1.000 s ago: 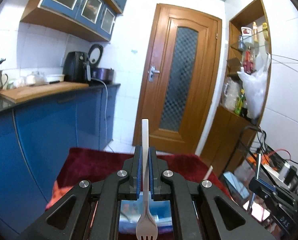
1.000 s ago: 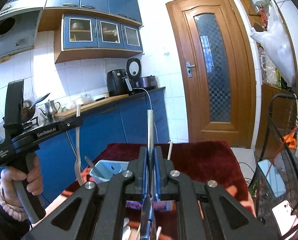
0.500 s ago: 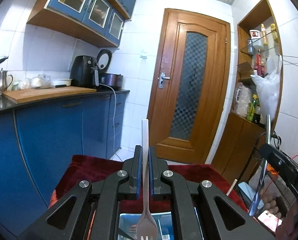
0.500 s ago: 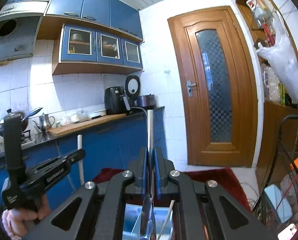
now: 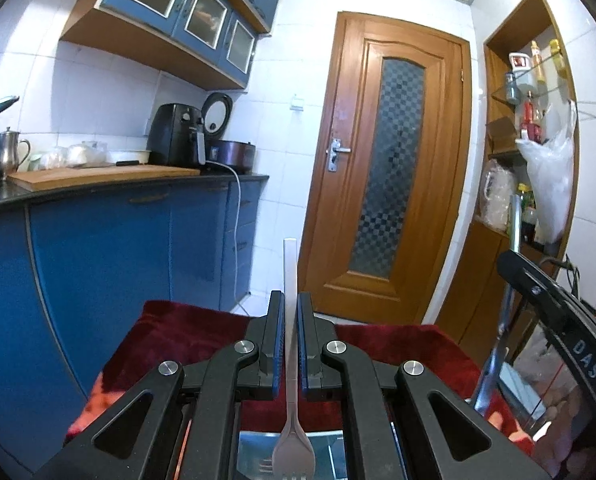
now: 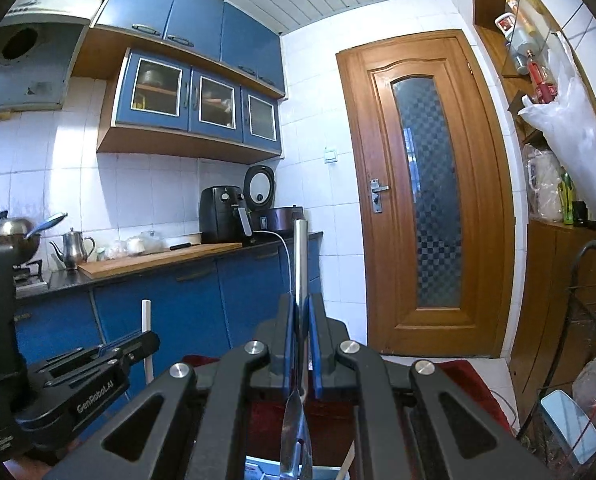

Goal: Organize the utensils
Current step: 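Lift the fork with the left tool while the right tool carries the knife into the caddy, then return both tools and grasp a metal spoon with the left tool while the right grasps a white spoon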

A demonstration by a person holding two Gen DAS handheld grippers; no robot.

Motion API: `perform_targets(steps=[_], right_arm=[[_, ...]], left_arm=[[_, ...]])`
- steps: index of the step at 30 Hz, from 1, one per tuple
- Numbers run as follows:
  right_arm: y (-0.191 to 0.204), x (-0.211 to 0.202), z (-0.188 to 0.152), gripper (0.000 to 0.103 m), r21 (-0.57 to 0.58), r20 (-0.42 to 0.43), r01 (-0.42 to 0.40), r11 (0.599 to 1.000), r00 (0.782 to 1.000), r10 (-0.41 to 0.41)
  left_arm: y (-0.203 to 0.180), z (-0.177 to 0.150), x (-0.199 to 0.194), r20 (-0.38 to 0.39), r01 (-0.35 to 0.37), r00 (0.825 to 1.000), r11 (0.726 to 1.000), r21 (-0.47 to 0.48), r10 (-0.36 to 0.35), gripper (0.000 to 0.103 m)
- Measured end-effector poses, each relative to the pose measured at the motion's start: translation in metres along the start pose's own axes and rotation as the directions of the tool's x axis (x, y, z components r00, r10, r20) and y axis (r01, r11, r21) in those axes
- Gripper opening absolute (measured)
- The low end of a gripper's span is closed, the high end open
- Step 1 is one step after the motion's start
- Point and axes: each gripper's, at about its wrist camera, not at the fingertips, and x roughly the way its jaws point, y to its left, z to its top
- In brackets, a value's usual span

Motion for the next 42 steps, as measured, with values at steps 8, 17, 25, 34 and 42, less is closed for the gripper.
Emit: perform_targets(steps=[8, 17, 25, 34, 42], right_arm=[[-0.007, 0.009, -0.022, 0.009, 0.028, -0.104, -0.050, 0.998, 0.993, 0.053], [-0.005, -0.002, -0.025, 0.015, 0.043, -0.132, -0.096, 0.994, 0.986, 0.101], [-0.002, -0.025, -0.012, 0.018, 0.064, -0.107, -0.110, 0.992, 0.987, 0.117], [0.006, -0.061, 0.000, 0.019, 0.063, -0.118, -0.110, 0.992, 0.986, 0.116], [0.007, -0.092, -0.008, 0.019, 0.084, -0.193, -0.099, 0.992, 0.975, 0.114]], left_arm=[[-0.002, -0.012, 0.005, -0.042, -0.002, 0.999, 1.000, 0.017, 0.003, 0.006], [-0.004, -0.015, 0.003, -0.100, 0.017, 0.995, 1.000, 0.019, -0.015, 0.012], [-0.005, -0.009, -0.016, -0.106, 0.041, 0.994, 0.999, 0.006, -0.040, 0.024], [-0.005, -0.003, -0.051, -0.132, 0.070, 0.989, 0.997, 0.012, -0.068, 0.028], [-0.003, -0.011, -0.085, -0.192, 0.102, 0.977, 0.995, 0.021, -0.096, 0.029]])
